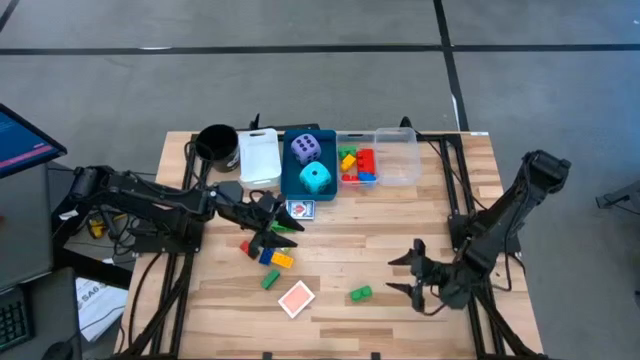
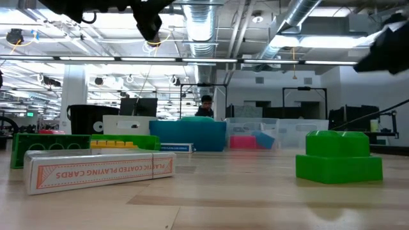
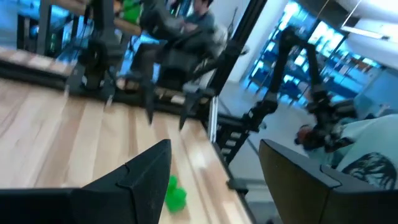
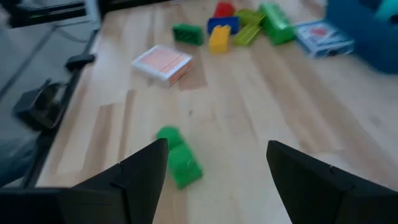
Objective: Pick & Place Toys
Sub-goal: Put the green 2 stud game piece into the left transparent bin
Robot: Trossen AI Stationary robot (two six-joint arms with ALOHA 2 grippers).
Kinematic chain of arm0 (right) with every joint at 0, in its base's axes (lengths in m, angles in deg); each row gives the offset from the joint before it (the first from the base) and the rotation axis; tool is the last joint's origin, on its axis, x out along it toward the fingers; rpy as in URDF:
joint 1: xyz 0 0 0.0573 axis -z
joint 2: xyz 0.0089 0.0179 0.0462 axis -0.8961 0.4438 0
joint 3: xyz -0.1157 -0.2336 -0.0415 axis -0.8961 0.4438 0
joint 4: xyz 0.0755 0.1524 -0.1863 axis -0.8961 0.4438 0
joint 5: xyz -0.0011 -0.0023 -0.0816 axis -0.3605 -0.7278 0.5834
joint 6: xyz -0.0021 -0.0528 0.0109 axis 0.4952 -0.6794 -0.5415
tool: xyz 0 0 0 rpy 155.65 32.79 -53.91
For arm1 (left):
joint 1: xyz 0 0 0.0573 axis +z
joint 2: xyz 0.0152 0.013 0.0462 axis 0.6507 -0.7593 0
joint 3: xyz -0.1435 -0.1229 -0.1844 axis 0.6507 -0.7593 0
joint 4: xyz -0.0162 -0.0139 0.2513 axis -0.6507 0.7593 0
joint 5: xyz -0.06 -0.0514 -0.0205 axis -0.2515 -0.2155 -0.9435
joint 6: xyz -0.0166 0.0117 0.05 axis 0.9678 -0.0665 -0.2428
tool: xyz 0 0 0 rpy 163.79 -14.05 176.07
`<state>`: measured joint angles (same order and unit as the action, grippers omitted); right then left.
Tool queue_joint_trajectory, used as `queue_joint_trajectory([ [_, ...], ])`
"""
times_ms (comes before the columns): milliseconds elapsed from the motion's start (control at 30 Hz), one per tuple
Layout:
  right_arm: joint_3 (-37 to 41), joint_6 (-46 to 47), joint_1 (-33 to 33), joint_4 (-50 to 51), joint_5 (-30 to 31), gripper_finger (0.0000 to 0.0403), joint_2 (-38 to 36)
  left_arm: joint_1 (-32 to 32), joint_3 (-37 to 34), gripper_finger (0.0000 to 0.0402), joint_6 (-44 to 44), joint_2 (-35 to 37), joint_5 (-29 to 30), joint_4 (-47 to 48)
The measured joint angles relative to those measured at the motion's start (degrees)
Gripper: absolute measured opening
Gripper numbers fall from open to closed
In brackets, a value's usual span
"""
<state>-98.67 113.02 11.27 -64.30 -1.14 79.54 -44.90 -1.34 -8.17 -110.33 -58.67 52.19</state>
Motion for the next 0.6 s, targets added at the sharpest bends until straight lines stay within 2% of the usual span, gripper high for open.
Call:
queue_joint_trajectory([
  [133,7.16,-2.74,-0.64,-9.16,-4.54,0.0270,-2.76,-0.48,0.00,0.0237,2.29,0.00,2.82,-3.88],
  [333,14.56,-8.37,-2.51,-22.40,-8.40,0.0270,-2.34,-3.43,0.00,0.0237,2.99,0.01,14.83,-7.81],
  [467,16.00,-10.33,-3.84,-24.17,-8.68,0.0270,-0.92,-5.50,0.00,0.0237,3.00,-0.01,21.80,-8.35],
  [600,17.26,-13.19,-4.64,-28.24,-8.76,0.0270,0.91,-7.34,0.00,0.0237,3.04,-0.01,26.39,-8.65],
])
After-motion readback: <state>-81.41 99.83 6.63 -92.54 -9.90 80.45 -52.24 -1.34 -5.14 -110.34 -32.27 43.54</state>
